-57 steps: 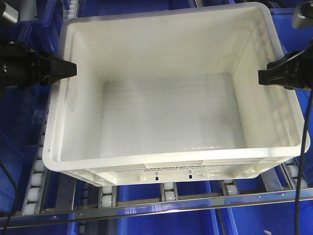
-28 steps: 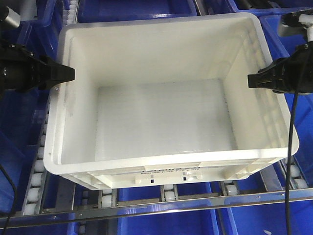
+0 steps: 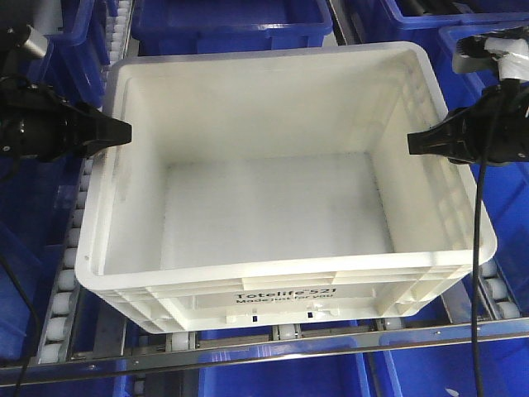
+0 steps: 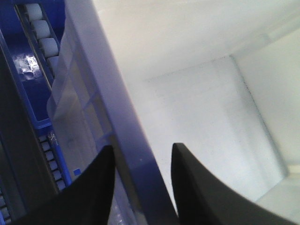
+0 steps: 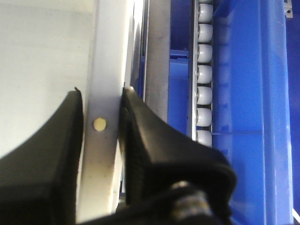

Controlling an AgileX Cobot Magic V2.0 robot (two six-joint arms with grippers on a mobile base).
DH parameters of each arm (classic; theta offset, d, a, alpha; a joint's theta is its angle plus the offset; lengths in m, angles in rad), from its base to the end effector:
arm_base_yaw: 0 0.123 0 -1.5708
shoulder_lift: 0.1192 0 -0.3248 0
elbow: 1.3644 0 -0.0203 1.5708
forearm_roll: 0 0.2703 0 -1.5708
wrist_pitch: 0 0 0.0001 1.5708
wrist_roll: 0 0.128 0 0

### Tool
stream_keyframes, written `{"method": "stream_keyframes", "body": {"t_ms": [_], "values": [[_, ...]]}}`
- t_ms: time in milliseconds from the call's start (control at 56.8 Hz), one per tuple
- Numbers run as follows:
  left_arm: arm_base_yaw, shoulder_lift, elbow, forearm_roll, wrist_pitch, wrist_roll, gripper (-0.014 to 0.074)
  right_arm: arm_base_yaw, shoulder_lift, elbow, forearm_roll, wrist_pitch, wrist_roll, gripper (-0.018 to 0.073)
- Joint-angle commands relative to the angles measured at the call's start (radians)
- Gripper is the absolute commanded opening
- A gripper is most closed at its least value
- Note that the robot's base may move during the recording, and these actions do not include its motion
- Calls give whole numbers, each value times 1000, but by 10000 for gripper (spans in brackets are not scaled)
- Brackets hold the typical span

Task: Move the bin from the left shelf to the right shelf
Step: 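Push the tote forward onto the rollers with both grippers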

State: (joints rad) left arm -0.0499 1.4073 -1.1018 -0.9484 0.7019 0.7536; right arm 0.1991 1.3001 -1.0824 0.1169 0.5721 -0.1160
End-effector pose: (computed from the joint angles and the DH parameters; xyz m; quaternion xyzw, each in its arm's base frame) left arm 0.3350 -0.0840 0.3405 0.1123 0.8682 -0.2689 0.4016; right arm 0.3114 0.0711 0.3467 -0.1112 0.8994 0.0667 0.4175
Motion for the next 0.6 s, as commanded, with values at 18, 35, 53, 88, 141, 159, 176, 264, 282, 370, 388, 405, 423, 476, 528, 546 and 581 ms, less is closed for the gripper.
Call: {"method": "stream_keyframes", "body": {"t_ms": [18, 35, 53, 88, 141, 159, 176, 264, 282, 370, 388, 405, 423, 476, 528, 546, 581], "values": [[-52, -49, -47, -209, 116, 18, -3, 30, -23, -47, 126, -150, -31, -4], [-52, -49, -47, -209, 114, 18, -3, 30, -23, -47, 125, -152, -31, -4], [-52, -49, -47, -209, 114, 18, -3, 30, -23, -47, 125, -154, -32, -4], [-52, -49, -47, -209, 111, 18, -3, 30, -23, -47, 125, -160, -32, -4], [-52, -49, -47, -209, 109, 18, -3, 30, -23, -47, 125, -164, -32, -4], [-52, -49, -47, -209, 109, 18, -3, 30, -23, -47, 125, -165, -32, -4], [-52, -49, -47, -209, 109, 18, -3, 30, -23, -47, 125, -165, -32, -4], [-52, -49, -47, -209, 107, 18, 0, 30, -23, -47, 125, -165, -32, -3], [-52, -49, -47, -209, 107, 18, 0, 30, -23, -47, 125, -165, -33, -3], [-52, -49, -47, -208, 106, 19, 5, 30, -23, -47, 125, -165, -38, 1], [-52, -49, -47, -208, 105, 21, 6, 30, -23, -47, 125, -165, -41, 3], [-52, -49, -47, -208, 105, 22, 8, 30, -23, -47, 125, -165, -45, 5], [-52, -49, -47, -208, 103, 22, 10, 30, -23, -47, 125, -165, -49, 8], [-52, -49, -47, -208, 103, 22, 17, 30, -23, -47, 125, -165, -64, 22], [-52, -49, -47, -208, 98, 22, 27, 30, -23, -47, 125, -164, -68, 46], [-52, -49, -47, -208, 96, 22, 29, 30, -23, -47, 125, -163, -68, 57], [-52, -49, -47, -208, 93, 22, 38, 30, -23, -47, 125, -161, -68, 76]]}}
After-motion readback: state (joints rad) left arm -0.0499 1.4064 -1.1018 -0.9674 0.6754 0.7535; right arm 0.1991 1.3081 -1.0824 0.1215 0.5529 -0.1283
